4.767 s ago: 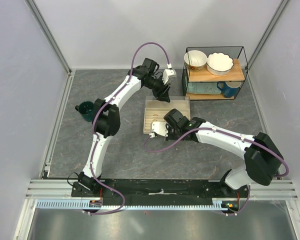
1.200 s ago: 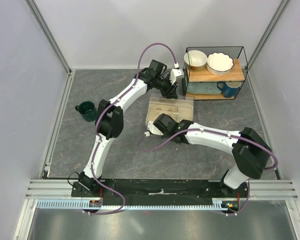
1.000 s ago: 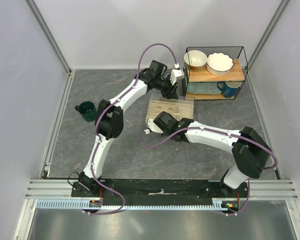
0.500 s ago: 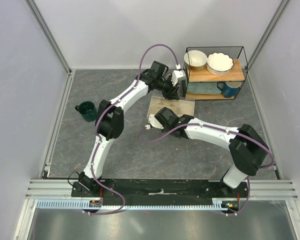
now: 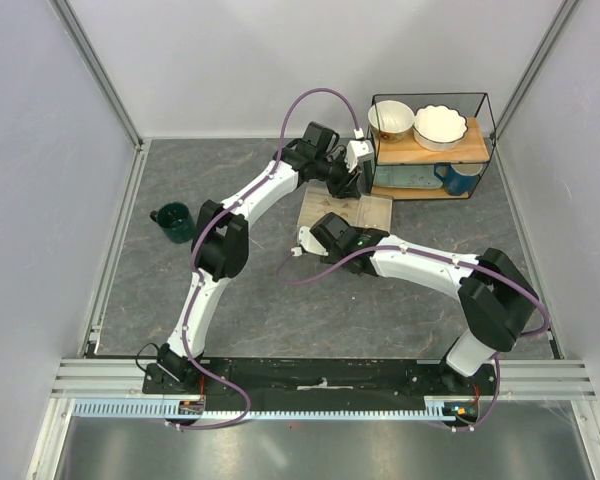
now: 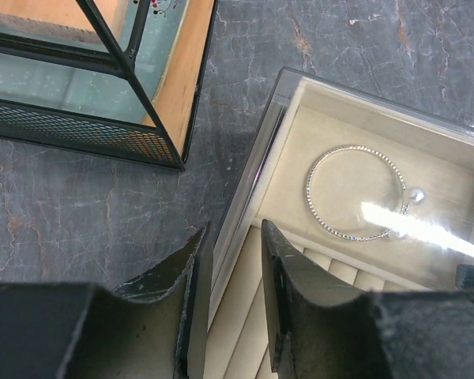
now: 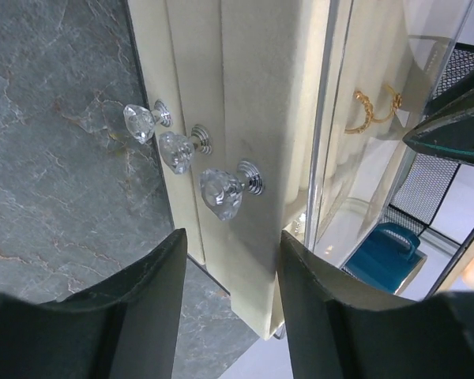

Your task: Organize the mixed jewelry

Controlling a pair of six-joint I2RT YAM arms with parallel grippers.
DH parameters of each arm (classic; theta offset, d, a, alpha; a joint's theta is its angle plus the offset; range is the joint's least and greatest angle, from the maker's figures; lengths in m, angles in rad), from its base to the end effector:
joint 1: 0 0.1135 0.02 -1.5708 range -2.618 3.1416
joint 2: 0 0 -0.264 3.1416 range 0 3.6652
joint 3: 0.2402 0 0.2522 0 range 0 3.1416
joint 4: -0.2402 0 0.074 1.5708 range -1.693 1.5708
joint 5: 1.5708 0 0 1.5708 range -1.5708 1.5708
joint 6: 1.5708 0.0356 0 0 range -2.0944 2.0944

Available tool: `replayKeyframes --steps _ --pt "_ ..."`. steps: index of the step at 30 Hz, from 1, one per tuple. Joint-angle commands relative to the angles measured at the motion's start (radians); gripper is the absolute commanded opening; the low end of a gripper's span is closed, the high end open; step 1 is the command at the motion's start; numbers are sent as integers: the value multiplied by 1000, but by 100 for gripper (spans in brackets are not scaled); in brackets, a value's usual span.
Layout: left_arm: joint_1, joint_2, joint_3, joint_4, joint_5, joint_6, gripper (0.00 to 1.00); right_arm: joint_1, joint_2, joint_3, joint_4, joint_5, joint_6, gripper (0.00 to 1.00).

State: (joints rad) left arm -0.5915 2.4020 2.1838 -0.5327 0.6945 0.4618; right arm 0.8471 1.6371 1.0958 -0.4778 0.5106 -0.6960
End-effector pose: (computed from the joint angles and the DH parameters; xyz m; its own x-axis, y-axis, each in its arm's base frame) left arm 0.4366 -0.3207 0.2278 -0.1431 0.5085 -0.8491 0.9836 0.1679 -0.0652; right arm 0.2338 0.2383 0.2127 -0.1223 -0.9832 -0.1354 -0.7331 0.1815 -0.6554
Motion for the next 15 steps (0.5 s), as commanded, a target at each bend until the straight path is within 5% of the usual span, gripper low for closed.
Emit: replayKeyframes --steps 1,15 --pt "-50 94 -88 -317 -20 0 36 -17 -53 67 148 137 -40 57" --pt "-50 92 -87 -316 -24 3 35 -16 -88 49 39 16 15 49"
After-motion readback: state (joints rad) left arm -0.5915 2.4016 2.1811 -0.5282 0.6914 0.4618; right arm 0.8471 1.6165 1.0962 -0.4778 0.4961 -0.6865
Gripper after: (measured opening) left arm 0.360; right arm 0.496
